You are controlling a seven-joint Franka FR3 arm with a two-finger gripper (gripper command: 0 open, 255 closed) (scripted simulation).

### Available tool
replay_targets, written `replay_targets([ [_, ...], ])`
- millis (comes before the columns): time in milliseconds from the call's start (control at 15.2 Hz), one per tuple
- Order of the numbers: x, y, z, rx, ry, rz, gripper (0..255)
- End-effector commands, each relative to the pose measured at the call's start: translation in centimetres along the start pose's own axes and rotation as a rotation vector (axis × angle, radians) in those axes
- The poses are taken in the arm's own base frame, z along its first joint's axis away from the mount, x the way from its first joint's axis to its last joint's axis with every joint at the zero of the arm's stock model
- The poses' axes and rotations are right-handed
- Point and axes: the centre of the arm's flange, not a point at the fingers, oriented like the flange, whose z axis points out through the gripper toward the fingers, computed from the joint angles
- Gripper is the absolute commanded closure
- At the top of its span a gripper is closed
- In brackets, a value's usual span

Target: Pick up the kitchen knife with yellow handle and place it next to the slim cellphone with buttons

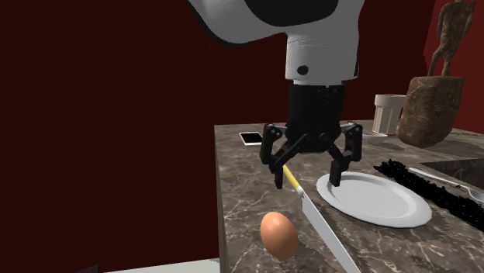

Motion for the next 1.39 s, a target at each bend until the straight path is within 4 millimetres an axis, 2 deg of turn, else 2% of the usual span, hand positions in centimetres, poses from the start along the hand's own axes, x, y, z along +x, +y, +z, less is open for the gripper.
replay_targets([
  [0, 1.7, 1.4, 1.8, 0.008, -0.006, -0.076, 0],
  [594, 2.1, 1.7, 6.2, 0.01, -0.007, -0.094, 0],
  [1056, 2.1, 1.7, 6.2, 0.01, -0.007, -0.094, 0],
  [1122, 2.1, 1.7, 6.2, 0.01, -0.007, -0.094, 255],
  [1320, 2.1, 1.7, 6.2, 0.01, -0.007, -0.094, 255],
])
